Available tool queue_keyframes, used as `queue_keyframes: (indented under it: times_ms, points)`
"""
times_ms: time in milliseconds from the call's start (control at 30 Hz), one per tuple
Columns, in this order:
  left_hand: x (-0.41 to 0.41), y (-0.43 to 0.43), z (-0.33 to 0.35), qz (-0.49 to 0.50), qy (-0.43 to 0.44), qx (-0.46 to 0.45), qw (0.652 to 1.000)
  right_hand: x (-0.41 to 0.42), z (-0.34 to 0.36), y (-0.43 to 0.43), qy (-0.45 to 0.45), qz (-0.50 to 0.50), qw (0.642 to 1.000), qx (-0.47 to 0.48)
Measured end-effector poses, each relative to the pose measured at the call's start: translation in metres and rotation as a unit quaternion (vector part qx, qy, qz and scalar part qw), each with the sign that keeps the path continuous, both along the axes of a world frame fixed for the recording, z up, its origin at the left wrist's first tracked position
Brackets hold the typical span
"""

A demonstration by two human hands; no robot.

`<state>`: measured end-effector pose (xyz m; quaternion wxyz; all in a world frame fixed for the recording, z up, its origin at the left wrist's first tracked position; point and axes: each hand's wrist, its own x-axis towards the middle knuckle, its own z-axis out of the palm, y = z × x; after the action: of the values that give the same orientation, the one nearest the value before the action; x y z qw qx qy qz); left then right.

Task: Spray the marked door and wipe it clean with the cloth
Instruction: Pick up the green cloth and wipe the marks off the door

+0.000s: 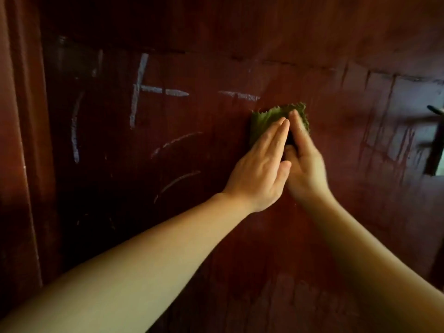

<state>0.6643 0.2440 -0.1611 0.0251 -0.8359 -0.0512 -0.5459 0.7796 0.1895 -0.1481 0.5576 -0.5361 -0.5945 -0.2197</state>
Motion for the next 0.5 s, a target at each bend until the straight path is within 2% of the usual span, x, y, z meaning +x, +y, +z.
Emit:
queue_keyframes:
  times_ms: [67, 167, 267, 367, 500]
  points:
    - [0.015, 0.001, 0.005, 0.05, 0.035, -0.043, 0.997, 0.01, 0.009, -0.016, 0.041, 0.007, 0.998, 0.036]
    - [0.034, 0.001, 0.025, 0.16, 0.009, -0.021, 0.987, 0.029, 0.018, -0.021, -0.016, -0.145, 0.983, 0.109]
    - [0.041, 0.013, 0.055, 0.256, -0.011, 0.031, 0.966, 0.04, 0.035, -0.011, -0.061, -0.276, 0.956, 0.08]
    - [0.032, 0.038, 0.075, 0.292, -0.011, 0.083, 0.953, 0.034, 0.045, 0.012, -0.074, -0.329, 0.94, 0.057]
    - [0.029, 0.048, 0.081, 0.336, -0.002, 0.113, 0.935, 0.031, 0.039, 0.033, -0.057, -0.386, 0.918, 0.069]
